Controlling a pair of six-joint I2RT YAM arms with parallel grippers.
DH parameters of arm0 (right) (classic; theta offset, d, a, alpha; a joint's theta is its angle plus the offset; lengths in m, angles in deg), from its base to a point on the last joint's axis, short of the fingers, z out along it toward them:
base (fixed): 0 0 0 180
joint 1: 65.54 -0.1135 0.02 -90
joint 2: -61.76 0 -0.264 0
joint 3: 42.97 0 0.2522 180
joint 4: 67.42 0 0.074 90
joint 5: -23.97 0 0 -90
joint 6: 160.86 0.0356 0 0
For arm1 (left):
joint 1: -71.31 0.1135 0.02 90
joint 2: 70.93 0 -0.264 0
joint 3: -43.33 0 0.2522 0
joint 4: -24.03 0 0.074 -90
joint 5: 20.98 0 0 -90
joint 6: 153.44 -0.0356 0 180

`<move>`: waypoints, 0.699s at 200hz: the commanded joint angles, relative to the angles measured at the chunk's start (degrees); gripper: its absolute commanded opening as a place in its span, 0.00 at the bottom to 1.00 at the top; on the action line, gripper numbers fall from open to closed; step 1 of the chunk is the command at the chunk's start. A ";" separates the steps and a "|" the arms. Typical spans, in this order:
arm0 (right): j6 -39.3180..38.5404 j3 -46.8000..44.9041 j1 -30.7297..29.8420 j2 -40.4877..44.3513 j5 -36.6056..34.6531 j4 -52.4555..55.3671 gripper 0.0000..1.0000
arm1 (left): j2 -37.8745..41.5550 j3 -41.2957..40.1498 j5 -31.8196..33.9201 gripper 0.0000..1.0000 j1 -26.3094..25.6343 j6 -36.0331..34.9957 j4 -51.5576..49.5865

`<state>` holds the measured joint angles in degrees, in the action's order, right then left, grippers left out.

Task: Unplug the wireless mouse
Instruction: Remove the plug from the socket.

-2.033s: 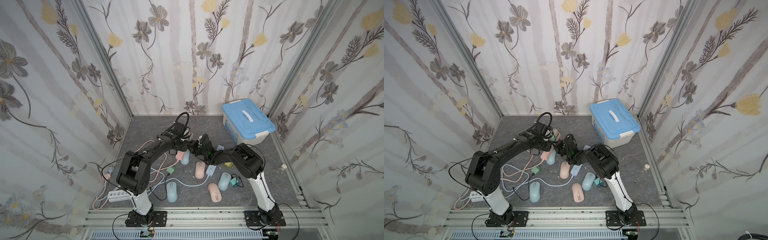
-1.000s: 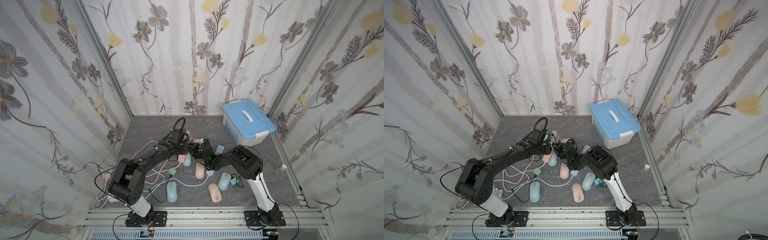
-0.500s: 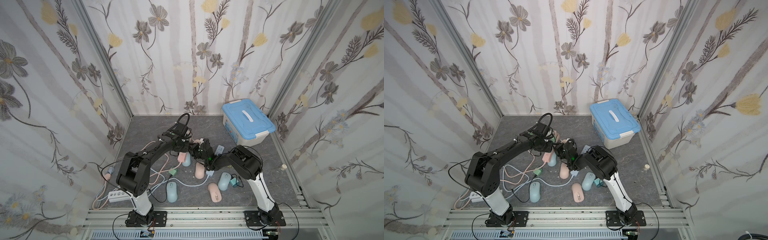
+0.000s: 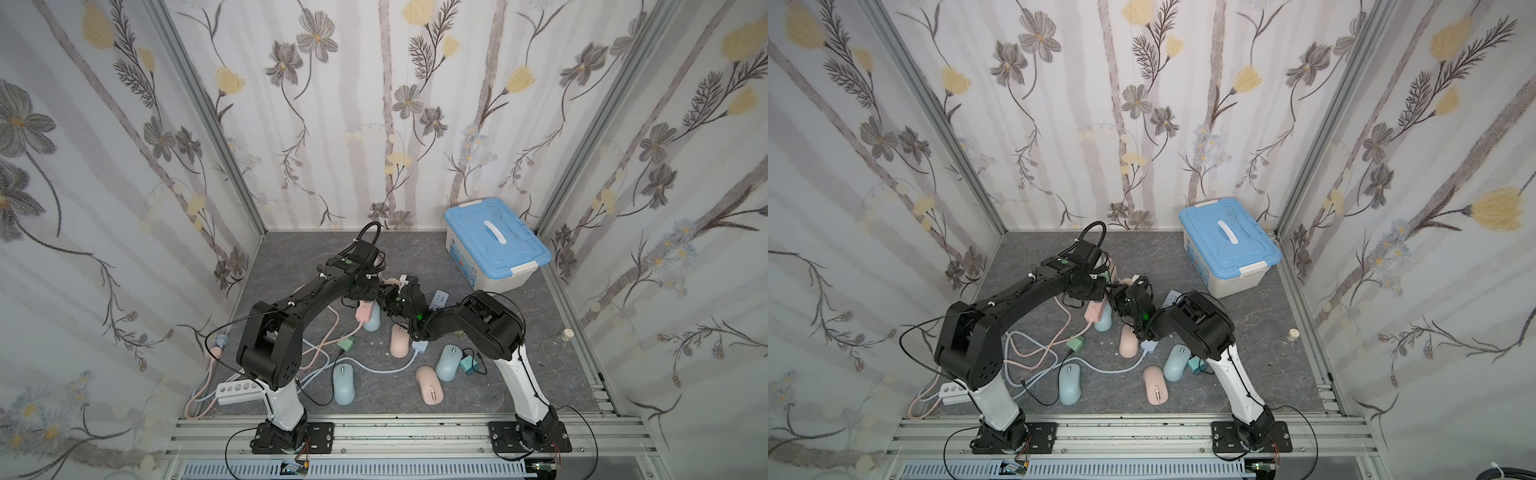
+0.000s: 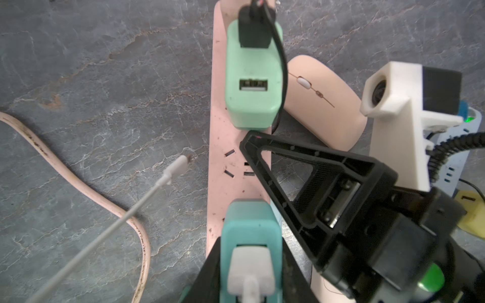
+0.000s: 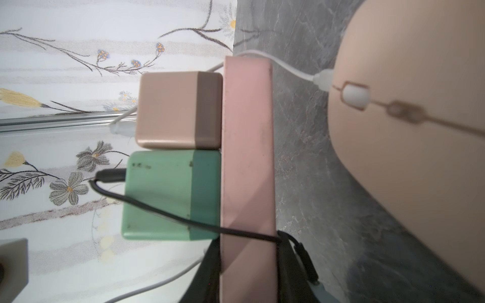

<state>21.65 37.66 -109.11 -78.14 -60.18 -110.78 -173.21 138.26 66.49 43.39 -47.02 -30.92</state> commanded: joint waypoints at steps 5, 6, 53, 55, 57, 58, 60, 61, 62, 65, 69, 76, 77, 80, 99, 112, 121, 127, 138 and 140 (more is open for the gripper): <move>-1.01 0.27 -0.46 -0.53 0.21 1.31 0.00 | 0.22 1.19 -6.60 0.00 -0.40 -0.96 0.28; -1.06 0.27 -0.46 -0.54 0.21 1.31 0.00 | 0.45 0.88 -6.61 0.00 -0.39 -0.96 0.96; -1.02 0.36 -0.45 -0.39 0.22 1.90 0.00 | 9.77 -11.00 -6.18 0.00 -1.67 1.05 20.02; -1.02 0.32 -0.46 -0.38 0.22 1.85 0.00 | 9.35 -10.21 -5.61 0.00 -1.73 0.95 19.15; -1.02 0.29 -0.46 -0.36 0.17 1.84 0.00 | 8.67 -9.35 -5.11 0.00 -1.77 0.79 17.64; -1.02 0.28 -0.46 -0.37 0.20 1.93 0.00 | 8.36 -8.92 -4.94 0.00 -1.78 0.75 16.93; -1.02 0.28 -0.46 -0.33 0.15 1.95 0.00 | 7.81 -8.15 -4.62 0.00 -1.92 0.66 15.48; -1.02 0.28 -0.46 -0.35 0.14 1.98 0.00 | 7.49 -7.66 -4.47 0.00 -1.89 0.60 14.76; -1.02 0.28 -0.46 -0.37 0.13 1.96 0.00 | 7.16 -7.19 -4.40 0.00 -1.88 0.57 14.04; -1.06 0.28 -0.46 -0.38 0.13 2.01 0.00 | 6.27 -5.77 -4.30 0.00 -1.80 0.48 11.95; -1.10 0.28 -0.46 -0.38 0.13 1.93 0.00 | 5.14 -3.99 -4.20 0.00 -1.82 0.24 9.25; -1.14 0.20 -0.42 -0.32 0.13 2.01 0.00 | 3.53 -1.37 -3.90 0.00 -1.65 0.02 5.16; -1.16 0.20 -0.44 -0.35 0.13 2.01 0.00 | 3.24 -1.01 -3.81 0.00 -1.67 0.01 4.85; -1.21 0.19 -0.46 -0.37 0.13 1.99 0.00 | 2.56 -0.08 -3.68 0.00 -1.69 0.09 3.04; -1.19 0.23 -0.46 -0.57 0.22 1.69 0.00 | 2.11 1.09 -3.13 0.00 -1.56 0.12 0.23; -1.23 0.27 -0.46 -0.56 0.30 1.49 0.00 | 3.74 -0.66 -2.49 0.00 -1.22 0.69 1.90; -1.43 0.27 -0.46 -0.48 0.39 1.49 0.00 | 5.27 -2.14 -2.11 0.00 -0.68 1.56 3.87; -1.68 0.27 -0.46 -0.38 0.43 1.49 0.05 | 6.46 -3.19 -2.25 0.00 -0.21 2.31 5.33; -2.34 0.19 -0.46 -0.04 0.54 1.59 0.16 | 8.73 -4.92 -2.09 0.00 0.64 3.76 7.81; -2.40 0.12 -0.46 0.12 0.56 1.64 0.18 | 9.13 -5.22 -1.99 0.00 0.84 4.02 8.19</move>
<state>21.59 37.68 -109.46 -78.51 -59.11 -107.98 -167.85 135.42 63.26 42.67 -46.17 -26.27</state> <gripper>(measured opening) 0.250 0.297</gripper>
